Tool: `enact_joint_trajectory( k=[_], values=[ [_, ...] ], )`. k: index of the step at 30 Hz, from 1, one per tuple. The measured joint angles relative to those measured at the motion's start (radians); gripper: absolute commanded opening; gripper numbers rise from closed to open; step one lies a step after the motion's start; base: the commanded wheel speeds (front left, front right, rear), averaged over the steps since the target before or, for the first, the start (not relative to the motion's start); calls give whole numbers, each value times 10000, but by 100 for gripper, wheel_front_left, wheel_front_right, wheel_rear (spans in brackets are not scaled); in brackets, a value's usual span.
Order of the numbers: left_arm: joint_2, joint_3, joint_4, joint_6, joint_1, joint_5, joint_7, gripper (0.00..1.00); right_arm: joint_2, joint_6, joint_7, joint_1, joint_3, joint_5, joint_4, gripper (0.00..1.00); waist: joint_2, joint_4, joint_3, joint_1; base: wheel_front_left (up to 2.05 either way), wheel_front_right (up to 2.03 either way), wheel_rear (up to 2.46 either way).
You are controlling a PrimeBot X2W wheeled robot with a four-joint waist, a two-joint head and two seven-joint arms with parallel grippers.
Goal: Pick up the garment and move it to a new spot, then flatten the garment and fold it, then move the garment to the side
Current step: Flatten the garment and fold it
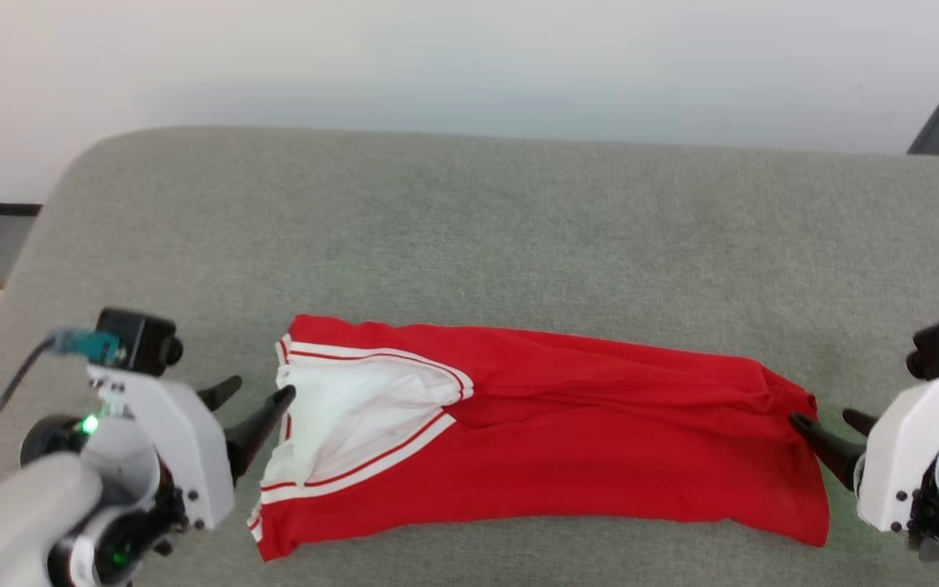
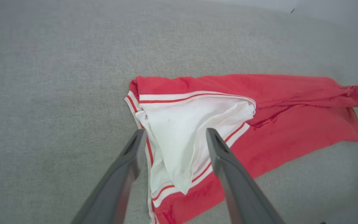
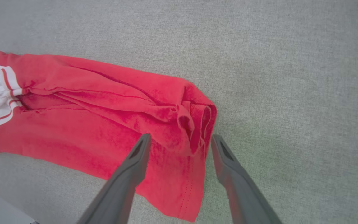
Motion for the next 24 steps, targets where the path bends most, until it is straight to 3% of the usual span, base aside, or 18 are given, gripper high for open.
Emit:
enact_joint_trajectory(
  k=[10,17,24],
  values=[
    [-59,663,109,430,1669,673,-3864,100,259,0,380,548,-1037,-504,140,100,0,593,-489,0,0,0,0],
    [-416,1781,370,479,2637,1026,-4397,100,282,0,775,471,-1463,-838,732,100,0,1017,-415,-1,0,0,0],
    [-1521,4238,556,196,3974,2514,-4403,100,408,0,800,66,-1551,-882,1770,100,0,1406,-163,0,0,0,0]
  ],
)
